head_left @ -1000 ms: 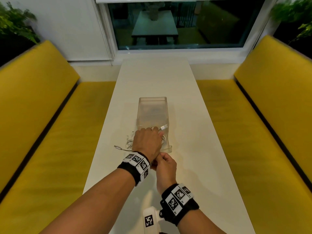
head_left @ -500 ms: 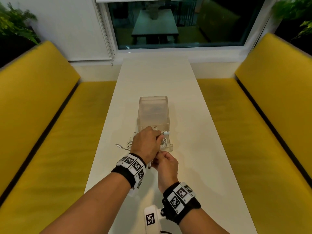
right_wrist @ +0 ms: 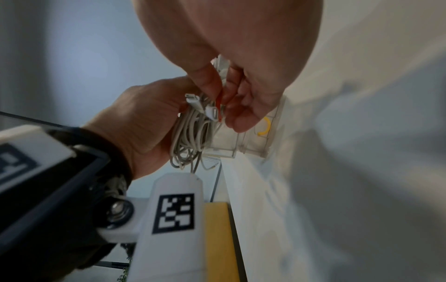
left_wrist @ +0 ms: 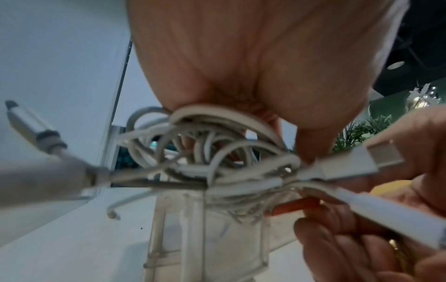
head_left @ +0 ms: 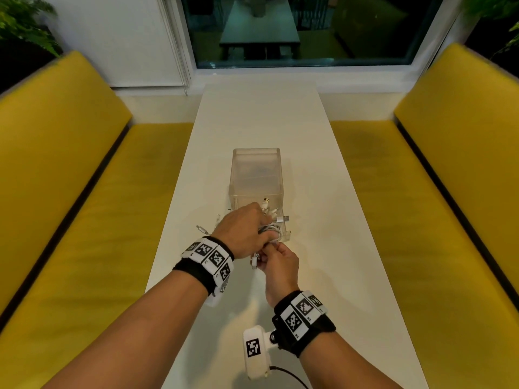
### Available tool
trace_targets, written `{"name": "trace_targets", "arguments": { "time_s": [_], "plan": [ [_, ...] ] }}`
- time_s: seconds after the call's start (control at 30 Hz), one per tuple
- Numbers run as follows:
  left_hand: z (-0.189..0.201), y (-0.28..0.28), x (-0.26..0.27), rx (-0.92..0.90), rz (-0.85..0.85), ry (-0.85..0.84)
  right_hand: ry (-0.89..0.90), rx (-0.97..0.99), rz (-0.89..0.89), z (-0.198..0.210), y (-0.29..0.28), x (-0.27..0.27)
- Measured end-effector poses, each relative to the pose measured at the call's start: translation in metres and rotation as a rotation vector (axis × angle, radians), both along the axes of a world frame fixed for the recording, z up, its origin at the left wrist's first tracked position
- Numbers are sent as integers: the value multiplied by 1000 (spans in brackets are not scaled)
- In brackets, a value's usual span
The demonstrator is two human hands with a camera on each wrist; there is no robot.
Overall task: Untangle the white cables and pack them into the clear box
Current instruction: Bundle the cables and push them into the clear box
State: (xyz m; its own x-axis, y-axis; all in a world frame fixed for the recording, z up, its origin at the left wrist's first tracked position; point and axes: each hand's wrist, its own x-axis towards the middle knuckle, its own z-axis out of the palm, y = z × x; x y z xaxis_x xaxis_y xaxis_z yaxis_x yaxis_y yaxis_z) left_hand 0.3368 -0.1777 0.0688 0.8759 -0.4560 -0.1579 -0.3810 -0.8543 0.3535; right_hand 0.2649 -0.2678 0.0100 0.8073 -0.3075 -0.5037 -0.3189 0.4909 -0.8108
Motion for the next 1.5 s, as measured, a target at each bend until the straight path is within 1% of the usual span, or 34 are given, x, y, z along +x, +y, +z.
{"name": "trace_targets", "arguments": {
  "time_s": [0.1,0.17,0.27,0.4,0.53,0.67,0.8,0.93,1.03,1.1,1.17,1.27,1.33,1.5],
  "plan": [
    [1,5,1,6,-27,41,-1,-13,11,1,-1,1],
    [3,5,3,-7,-17,56,8,-9,19,2,0,1],
    [5,3,5,-6,5,61,17,-7,9,1,1,3],
    [4,-3,2,43,22,47,28,0,2,-2,1,4],
    [1,-7,3,34,38,-2,30,6,5,-4,0,3],
    [-7,-12,11,32,91,-52,42,-20,-4,-5,1,4],
    [-12,-19,19,84,193,-174,43,-55,-8,-3,5,4],
    [-9,-22,22,5,263,-207,50,-72,-14,0,6,7],
    [-9,-19,18,-5,243,-228,51,-45,-10,0,5,6],
    [-9,-18,13,99,204,-240,47,-38,-4,0,5,5],
    [-5,-16,10,200,133,-167,42,-38,-3,1,3,5],
    [8,-10,11,249,-7,20,35,-37,1,3,3,5],
    [13,-7,14,287,-63,51,40,-40,9,2,3,3],
    [16,-6,21,263,-69,87,41,-40,12,-2,4,2]
  ]
}}
